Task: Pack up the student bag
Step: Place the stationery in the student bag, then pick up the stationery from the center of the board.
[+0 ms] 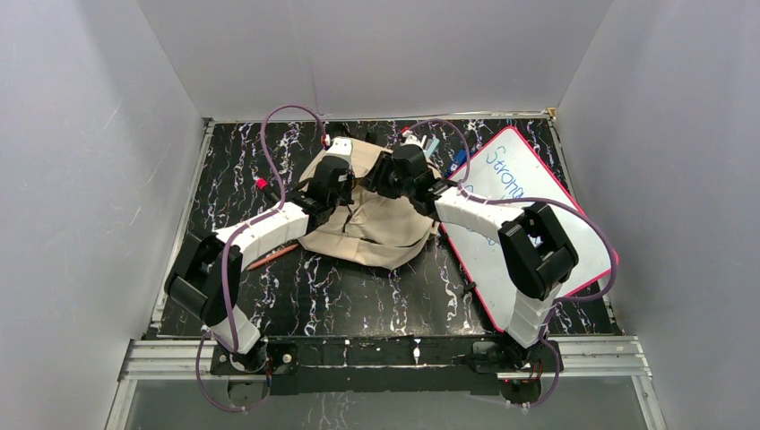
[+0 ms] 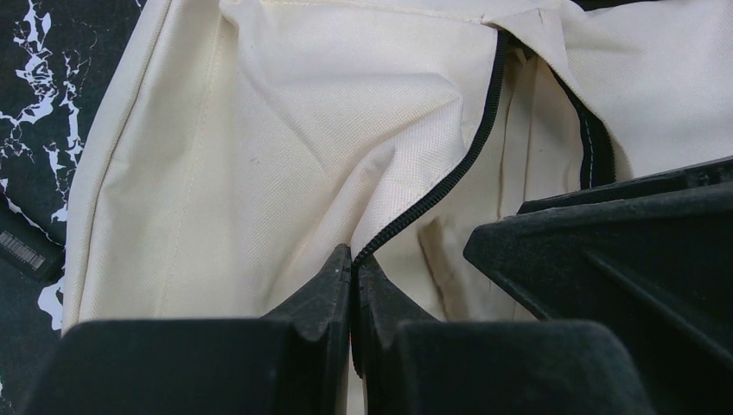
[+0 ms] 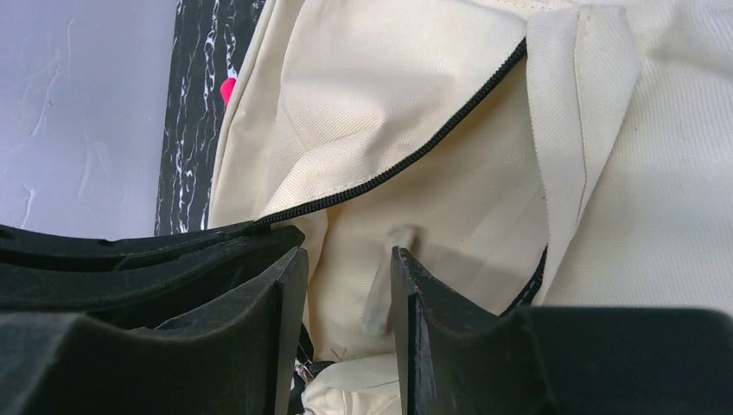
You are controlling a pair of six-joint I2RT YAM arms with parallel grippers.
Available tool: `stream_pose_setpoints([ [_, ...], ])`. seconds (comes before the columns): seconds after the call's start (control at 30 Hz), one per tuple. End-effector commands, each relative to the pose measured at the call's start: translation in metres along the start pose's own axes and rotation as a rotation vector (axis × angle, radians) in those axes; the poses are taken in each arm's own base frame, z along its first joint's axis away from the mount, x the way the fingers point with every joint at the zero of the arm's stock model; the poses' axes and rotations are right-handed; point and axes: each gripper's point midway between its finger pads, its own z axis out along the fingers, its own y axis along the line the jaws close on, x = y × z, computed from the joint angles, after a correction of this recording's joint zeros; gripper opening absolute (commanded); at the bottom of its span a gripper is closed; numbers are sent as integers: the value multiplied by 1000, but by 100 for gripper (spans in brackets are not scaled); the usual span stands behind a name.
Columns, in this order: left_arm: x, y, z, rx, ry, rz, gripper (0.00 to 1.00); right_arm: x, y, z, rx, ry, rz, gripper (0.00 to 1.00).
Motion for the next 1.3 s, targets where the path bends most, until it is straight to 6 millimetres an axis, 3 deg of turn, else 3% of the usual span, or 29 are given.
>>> stream_pose_setpoints([
  [0.0,-45,7,-16,-8,-110,-43,0,-31,31,-17,-112,-62,-30,50],
  [0.37,-47,9,-17,-11,-112,-47,0,-52,12,-46,-64,-74,-174,51],
  [0.47,-46,8,-16,-7,-108,-46,0,-57,-13,-56,79,-73,-219,54],
  [0.57,-45,7,-15,2,-104,-46,0,-54,-36,-64,190,-50,-195,64],
  [0.67,-43,4,-14,14,-97,-44,0,-46,-45,-61,206,-27,-153,75],
  [0.87,-43,4,-14,16,-95,-43,0,-33,-42,-35,168,45,-104,77],
  [1.1,-42,3,-13,21,-88,-41,0,-19,-31,-10,82,124,-76,71],
  [1.2,-41,3,-12,20,-83,-38,0,-15,-36,-8,103,137,-79,58],
  [1.27,-41,3,-12,21,-82,-37,0,-17,-40,-11,122,122,-89,44],
])
